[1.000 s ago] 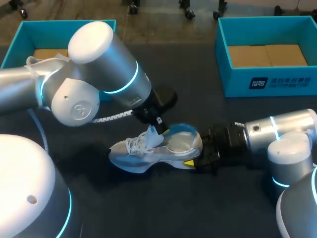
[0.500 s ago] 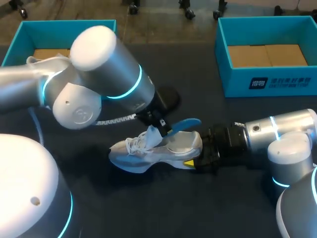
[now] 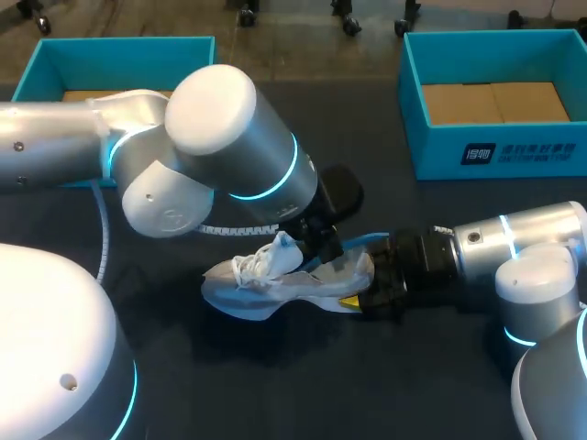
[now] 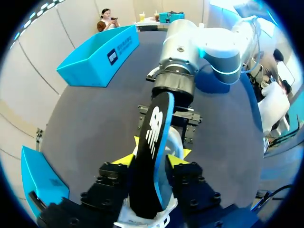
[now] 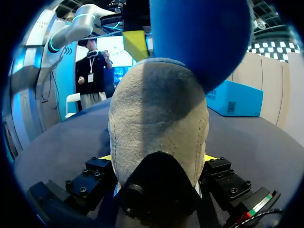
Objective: Take the shoe out of the shoebox, open the shoe tongue, remove and reinsert the insole, then place the shoe into the shoebox
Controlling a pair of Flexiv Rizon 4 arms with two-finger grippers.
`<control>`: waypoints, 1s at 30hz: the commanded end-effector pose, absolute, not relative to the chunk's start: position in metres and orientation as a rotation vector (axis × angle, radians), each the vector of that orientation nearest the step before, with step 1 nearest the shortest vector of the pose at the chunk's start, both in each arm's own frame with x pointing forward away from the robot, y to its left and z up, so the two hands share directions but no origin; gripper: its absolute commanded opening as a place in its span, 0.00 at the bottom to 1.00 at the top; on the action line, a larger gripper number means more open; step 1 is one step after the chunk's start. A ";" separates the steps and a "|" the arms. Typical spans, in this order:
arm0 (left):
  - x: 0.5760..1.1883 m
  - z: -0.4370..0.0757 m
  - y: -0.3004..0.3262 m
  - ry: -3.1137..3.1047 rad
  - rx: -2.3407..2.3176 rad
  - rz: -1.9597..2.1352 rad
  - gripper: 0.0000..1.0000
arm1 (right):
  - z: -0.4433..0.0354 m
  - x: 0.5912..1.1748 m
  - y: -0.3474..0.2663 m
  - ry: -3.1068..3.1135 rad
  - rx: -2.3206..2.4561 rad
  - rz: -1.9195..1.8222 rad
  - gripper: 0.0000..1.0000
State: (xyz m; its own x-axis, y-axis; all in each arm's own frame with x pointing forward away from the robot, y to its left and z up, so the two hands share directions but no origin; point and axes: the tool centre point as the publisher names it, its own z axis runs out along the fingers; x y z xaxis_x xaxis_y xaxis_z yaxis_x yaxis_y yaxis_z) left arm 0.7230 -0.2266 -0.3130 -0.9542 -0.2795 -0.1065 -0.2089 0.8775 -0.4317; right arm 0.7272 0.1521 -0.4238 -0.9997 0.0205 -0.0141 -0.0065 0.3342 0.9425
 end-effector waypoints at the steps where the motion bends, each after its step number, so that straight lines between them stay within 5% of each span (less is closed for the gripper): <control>1: 0.717 -0.306 -0.214 2.867 -0.341 -0.665 0.46 | -0.426 0.727 0.155 2.553 0.014 1.792 0.00; 14: 0.701 -0.303 -0.209 2.743 -0.230 -0.738 0.49 | -0.426 0.727 0.155 2.553 0.014 1.792 0.00; 18: 0.700 -0.306 -0.215 2.703 -0.246 -0.733 0.60 | -0.426 0.727 0.155 2.553 0.014 1.792 0.00; 30: 0.699 -0.318 -0.238 2.583 -0.287 -0.673 0.49 | -0.426 0.727 0.155 2.553 0.014 1.792 0.00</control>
State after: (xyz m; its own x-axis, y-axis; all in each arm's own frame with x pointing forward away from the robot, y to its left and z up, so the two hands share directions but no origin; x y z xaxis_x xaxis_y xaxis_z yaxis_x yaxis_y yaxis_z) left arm 0.7002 -0.2212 -0.3112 -0.9004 -0.2801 -0.3330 -0.0743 0.8531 -0.5165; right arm 0.7272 0.1521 -0.4239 -0.9997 0.0206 -0.0142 -0.0065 0.3343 0.9424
